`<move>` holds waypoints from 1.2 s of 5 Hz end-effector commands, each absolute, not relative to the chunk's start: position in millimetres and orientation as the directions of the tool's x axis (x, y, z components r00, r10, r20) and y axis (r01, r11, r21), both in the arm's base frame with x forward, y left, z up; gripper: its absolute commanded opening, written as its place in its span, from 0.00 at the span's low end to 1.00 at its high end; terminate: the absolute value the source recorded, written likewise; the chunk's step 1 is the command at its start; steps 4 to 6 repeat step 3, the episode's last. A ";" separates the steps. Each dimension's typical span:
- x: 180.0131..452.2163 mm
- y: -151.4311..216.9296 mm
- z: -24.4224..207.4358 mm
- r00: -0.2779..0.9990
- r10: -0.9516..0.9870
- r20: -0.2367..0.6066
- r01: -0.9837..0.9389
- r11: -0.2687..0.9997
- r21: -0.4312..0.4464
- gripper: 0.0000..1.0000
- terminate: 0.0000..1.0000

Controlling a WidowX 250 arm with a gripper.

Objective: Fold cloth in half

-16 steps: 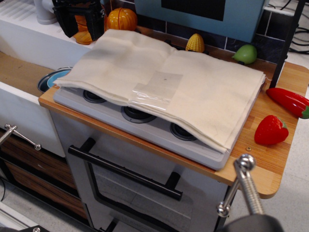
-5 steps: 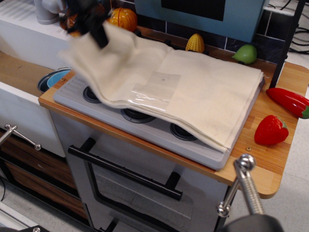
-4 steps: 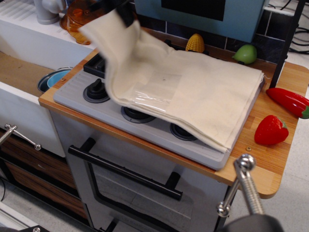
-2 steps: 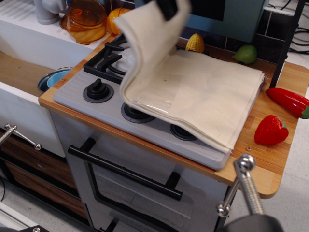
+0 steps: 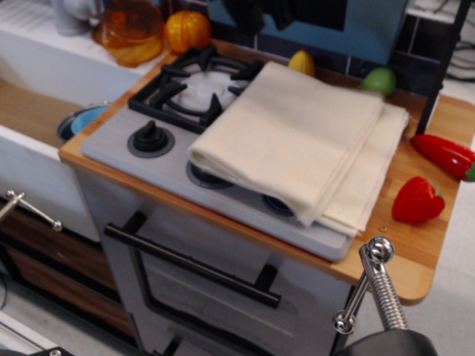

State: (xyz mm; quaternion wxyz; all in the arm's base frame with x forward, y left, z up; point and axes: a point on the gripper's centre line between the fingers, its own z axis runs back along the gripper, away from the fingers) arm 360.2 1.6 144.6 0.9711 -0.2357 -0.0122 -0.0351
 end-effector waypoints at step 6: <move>357.3 -0.6 173.4 0.990 -0.069 0.123 0.116 0.892 -0.436 1.00 1.00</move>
